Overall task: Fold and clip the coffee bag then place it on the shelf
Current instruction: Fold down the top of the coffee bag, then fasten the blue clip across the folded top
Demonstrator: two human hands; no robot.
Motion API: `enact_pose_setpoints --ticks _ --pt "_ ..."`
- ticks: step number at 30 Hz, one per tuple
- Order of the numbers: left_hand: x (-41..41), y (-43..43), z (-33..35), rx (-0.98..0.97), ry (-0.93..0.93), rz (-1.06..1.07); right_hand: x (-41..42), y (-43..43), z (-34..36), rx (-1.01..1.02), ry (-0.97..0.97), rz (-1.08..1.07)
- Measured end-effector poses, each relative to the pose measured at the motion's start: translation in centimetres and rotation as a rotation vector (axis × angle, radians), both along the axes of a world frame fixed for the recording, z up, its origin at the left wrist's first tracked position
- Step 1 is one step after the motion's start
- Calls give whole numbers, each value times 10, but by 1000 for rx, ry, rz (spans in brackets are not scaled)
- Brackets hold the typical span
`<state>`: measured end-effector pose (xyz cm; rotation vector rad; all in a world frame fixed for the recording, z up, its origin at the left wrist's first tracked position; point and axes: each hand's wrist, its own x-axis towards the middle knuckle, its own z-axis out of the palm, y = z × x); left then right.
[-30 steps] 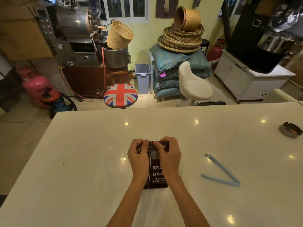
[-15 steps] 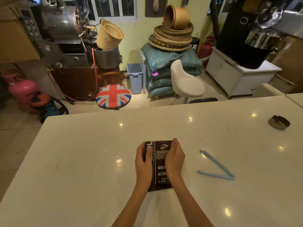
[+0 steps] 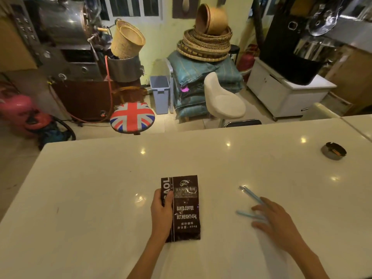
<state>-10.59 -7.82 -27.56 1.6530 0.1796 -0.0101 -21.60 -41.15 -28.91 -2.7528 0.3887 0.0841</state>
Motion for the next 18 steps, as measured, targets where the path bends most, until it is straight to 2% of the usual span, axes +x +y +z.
enact_pose_setpoints --ticks 3,6,9,13,15,18 --pt "-2 -4 0 29 -26 -18 0 3 2 63 -127 66" --pt "-4 -8 2 26 -40 -26 19 26 6 320 -235 -33" --pt "-7 -8 3 22 -36 -26 54 66 30 569 -191 -55" --pt "-9 -6 4 21 -20 -28 95 102 63 753 -97 126" --pt "-9 -6 5 26 -23 -33 109 114 73 784 -10 269" --pt "-10 -8 4 34 -41 -50 126 134 79 648 71 420"
